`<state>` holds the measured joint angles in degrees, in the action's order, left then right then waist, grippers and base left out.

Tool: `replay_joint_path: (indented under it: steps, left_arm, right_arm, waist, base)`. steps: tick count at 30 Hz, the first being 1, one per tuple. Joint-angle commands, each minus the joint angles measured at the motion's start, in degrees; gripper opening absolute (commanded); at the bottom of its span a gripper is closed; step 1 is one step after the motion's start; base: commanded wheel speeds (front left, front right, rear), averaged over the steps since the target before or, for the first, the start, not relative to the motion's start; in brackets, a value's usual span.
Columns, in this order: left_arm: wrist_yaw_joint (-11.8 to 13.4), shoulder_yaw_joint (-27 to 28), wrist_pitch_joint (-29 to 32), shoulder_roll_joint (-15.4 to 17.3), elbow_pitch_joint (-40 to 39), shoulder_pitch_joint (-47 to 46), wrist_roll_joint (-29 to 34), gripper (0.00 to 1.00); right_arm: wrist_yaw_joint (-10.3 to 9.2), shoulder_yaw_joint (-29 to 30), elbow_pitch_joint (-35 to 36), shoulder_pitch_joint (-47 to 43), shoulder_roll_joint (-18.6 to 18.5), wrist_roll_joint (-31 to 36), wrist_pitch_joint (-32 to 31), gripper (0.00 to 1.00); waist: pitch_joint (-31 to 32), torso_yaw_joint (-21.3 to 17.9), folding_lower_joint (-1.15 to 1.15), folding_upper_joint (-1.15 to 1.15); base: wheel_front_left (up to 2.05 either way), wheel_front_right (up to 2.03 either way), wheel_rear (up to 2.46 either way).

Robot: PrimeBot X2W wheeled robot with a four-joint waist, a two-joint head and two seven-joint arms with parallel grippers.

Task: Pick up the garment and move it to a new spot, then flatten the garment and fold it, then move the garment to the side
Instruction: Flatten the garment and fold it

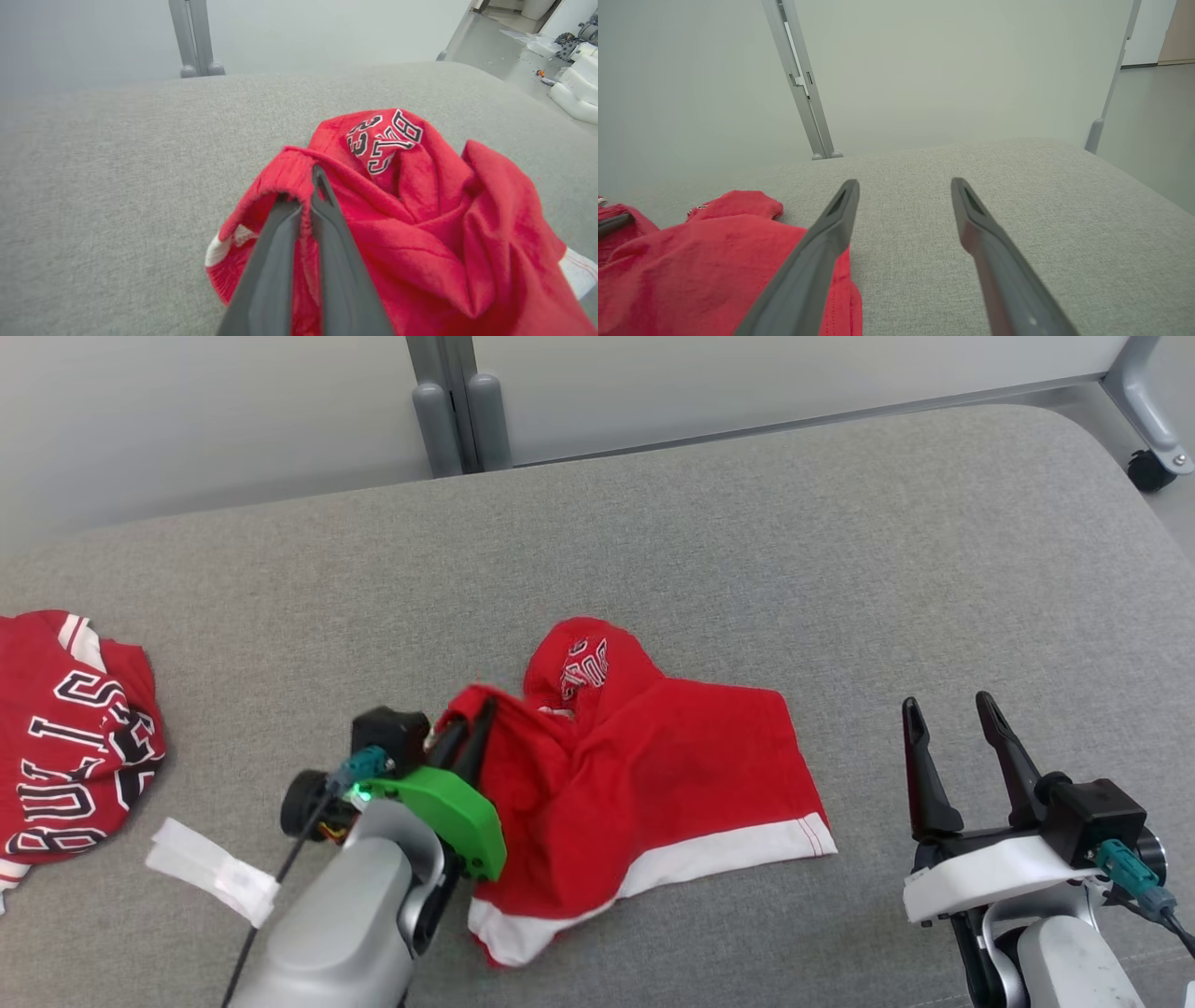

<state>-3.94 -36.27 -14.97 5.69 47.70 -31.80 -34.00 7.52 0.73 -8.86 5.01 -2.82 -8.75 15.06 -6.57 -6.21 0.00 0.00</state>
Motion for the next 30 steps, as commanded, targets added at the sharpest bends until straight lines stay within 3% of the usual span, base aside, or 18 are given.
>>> replay_joint_path:
  steps: [1,8,9,10,11,20,25,30]
  left_arm:
    - [0.66,1.26,-0.27,1.24,-0.80,-1.34,1.13,0.00]
    - [1.66,5.27,-0.25,4.22,-0.35,-2.83,3.32,0.00]
    - [1.77,5.56,-0.26,4.46,-0.11,-2.53,3.75,0.22]
    - [1.85,5.74,-0.25,4.54,0.05,-2.15,4.04,0.64]
    - [1.78,5.85,-0.26,4.27,0.35,-1.47,4.27,1.00]
    - [1.25,8.55,-0.26,3.02,-2.43,3.99,4.86,1.00]
    - [1.96,10.79,-0.25,4.13,-4.88,8.65,5.42,1.00]
    - [3.46,15.16,-0.26,5.90,-12.54,13.59,7.22,1.00]
  right_arm:
    - [-0.06,-0.14,0.22,0.47,-0.13,0.28,0.17,1.00]
    - [-0.06,-0.25,-0.03,0.51,-0.13,0.04,0.17,1.00]
    - [-0.06,-0.29,-0.09,0.52,-0.13,-0.01,0.17,1.00]
    - [-0.06,-0.30,-0.11,0.49,-0.13,-0.05,0.17,1.00]
    - [-0.06,-0.21,-0.11,0.40,-0.13,-0.14,0.17,1.00]
    - [-0.06,0.15,-0.53,-1.23,-0.12,-0.26,0.17,1.00]
    - [-0.06,-0.21,-0.84,-2.15,-0.13,-0.27,0.17,1.00]
    - [-0.06,-0.01,-0.67,-3.11,-0.13,0.27,0.17,1.00]
  waist:
    - [-0.02,-0.02,0.00,0.00]
    - [0.20,-0.76,0.00,0.00]
    - [0.21,-0.82,0.00,0.00]
    - [0.23,-0.83,0.00,0.00]
    - [0.31,-0.74,0.00,0.00]
    - [2.86,1.83,0.00,0.00]
    - [4.73,3.47,0.00,0.00]
    - [6.26,4.99,0.00,0.00]
  base:
    - [0.00,0.00,0.00]
    - [0.00,0.00,0.00]
    - [0.00,0.00,0.00]
    - [0.00,0.00,0.00]
    - [0.00,0.00,0.00]
    - [0.00,0.00,0.00]
    - [0.00,0.00,0.00]
    - [0.00,0.00,0.00]
